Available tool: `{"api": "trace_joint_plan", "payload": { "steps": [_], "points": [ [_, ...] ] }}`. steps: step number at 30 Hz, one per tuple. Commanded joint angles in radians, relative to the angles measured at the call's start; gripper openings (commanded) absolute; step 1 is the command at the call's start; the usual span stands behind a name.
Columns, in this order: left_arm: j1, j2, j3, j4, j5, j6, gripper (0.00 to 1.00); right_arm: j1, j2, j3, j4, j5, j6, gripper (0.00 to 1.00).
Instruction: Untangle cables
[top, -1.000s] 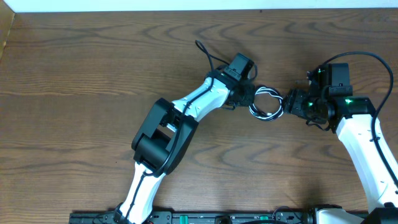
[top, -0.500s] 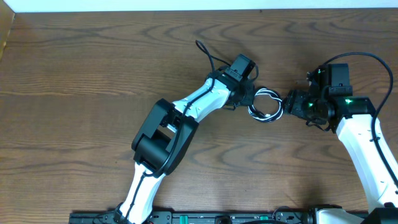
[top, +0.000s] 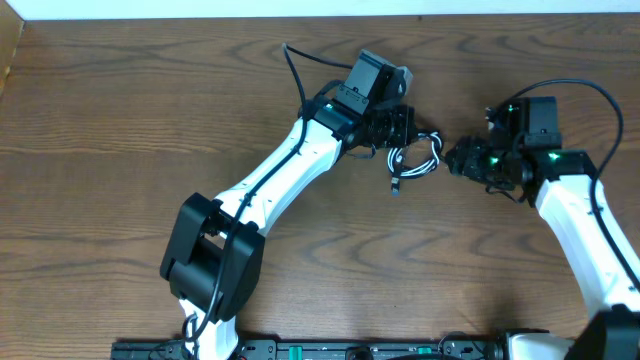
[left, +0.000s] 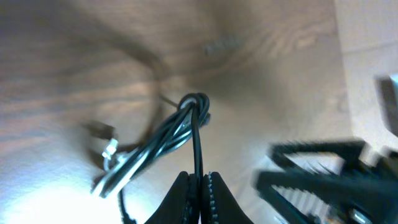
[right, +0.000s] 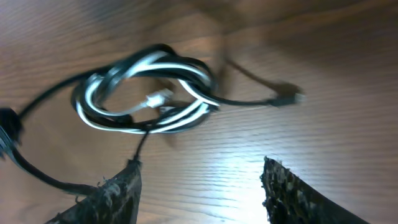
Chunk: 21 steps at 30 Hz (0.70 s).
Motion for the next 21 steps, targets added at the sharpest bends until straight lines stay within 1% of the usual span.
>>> {"api": "trace_joint_plan", "payload": {
  "steps": [1,7,11,15,17,21],
  "points": [
    [0.016,0.014,0.005,-0.005,0.119,-0.008,0.07,-0.01,0.043,0.013,0.019,-0.096,0.008,0.57],
    [0.079,0.014,0.005,-0.009,0.248,-0.005,0.07,-0.01,0.096,0.013,0.03,-0.098,-0.003,0.56],
    [0.114,0.014,0.005,-0.045,0.269,0.01,0.07,-0.01,0.099,0.013,0.031,-0.097,-0.011,0.55],
    [0.123,0.014,0.005,-0.126,0.264,0.076,0.07,-0.01,0.1,0.013,0.041,-0.096,-0.01,0.51],
    [0.123,0.014,0.002,-0.177,0.229,0.111,0.07,-0.01,0.103,0.013,0.042,-0.09,-0.01,0.5],
    [0.123,0.015,-0.002,-0.284,0.036,0.142,0.08,-0.01,0.103,0.013,0.04,-0.09,-0.01,0.5]
  ]
}}
